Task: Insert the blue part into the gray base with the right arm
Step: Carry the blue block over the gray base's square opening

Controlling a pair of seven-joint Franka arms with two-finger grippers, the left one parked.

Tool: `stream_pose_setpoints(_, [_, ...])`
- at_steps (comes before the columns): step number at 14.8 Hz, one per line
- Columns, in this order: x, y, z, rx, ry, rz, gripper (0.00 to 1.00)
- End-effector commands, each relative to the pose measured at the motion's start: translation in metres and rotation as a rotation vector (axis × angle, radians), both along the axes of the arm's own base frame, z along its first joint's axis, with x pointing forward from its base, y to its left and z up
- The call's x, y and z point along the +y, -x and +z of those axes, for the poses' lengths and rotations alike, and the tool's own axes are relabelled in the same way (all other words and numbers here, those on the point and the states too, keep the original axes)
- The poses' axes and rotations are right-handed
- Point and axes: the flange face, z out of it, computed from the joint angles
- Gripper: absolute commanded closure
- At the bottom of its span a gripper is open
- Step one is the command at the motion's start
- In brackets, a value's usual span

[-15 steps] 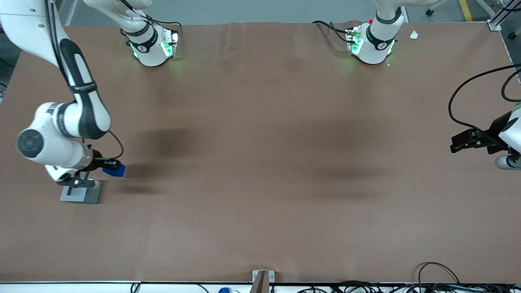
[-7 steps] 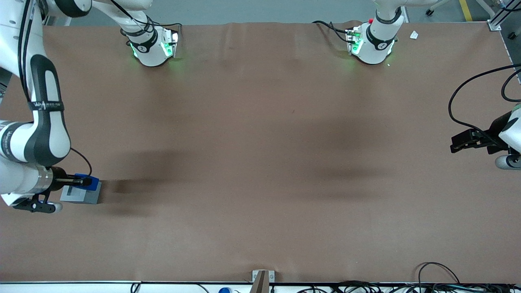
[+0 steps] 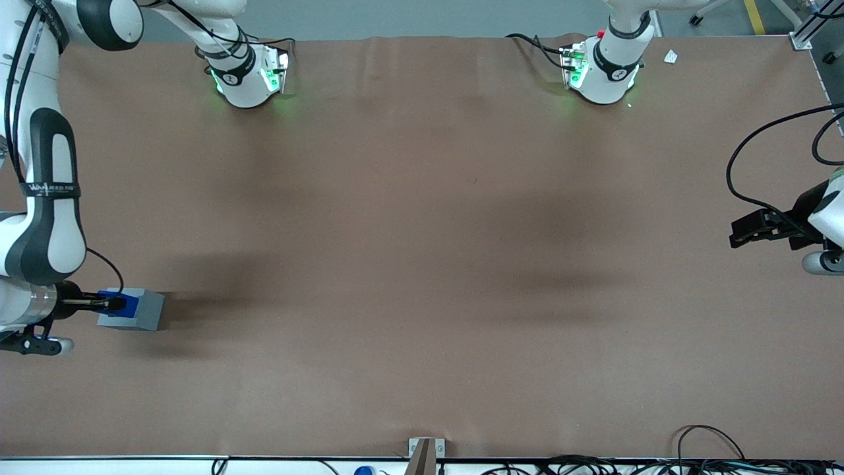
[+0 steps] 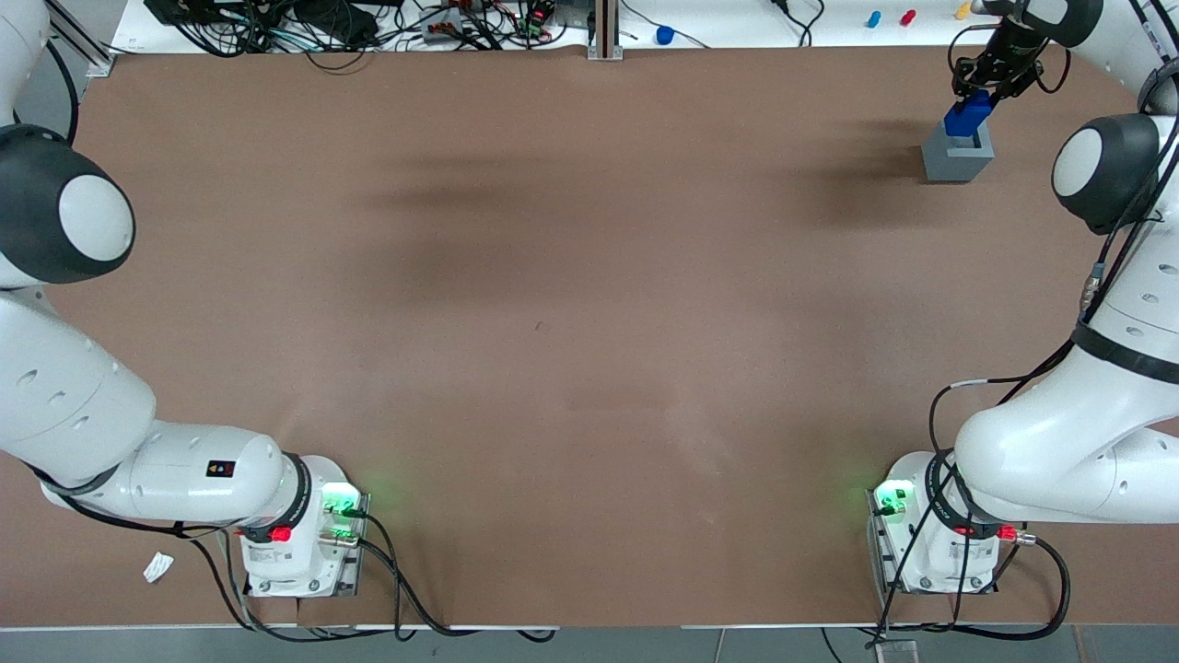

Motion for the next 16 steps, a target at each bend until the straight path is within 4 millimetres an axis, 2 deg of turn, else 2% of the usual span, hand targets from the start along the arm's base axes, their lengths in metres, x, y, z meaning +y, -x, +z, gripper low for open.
stream_pose_setpoints(1, [-0.008, -0.002, -0.001, 0.007, 0.001, 0.011, 0.94])
stream_pose_setpoints(4, [-0.023, 0.001, -0.011, 0.006, -0.006, 0.028, 0.94])
stream_pose_setpoints(16, [-0.030, 0.000, -0.019, 0.000, -0.011, 0.072, 0.94])
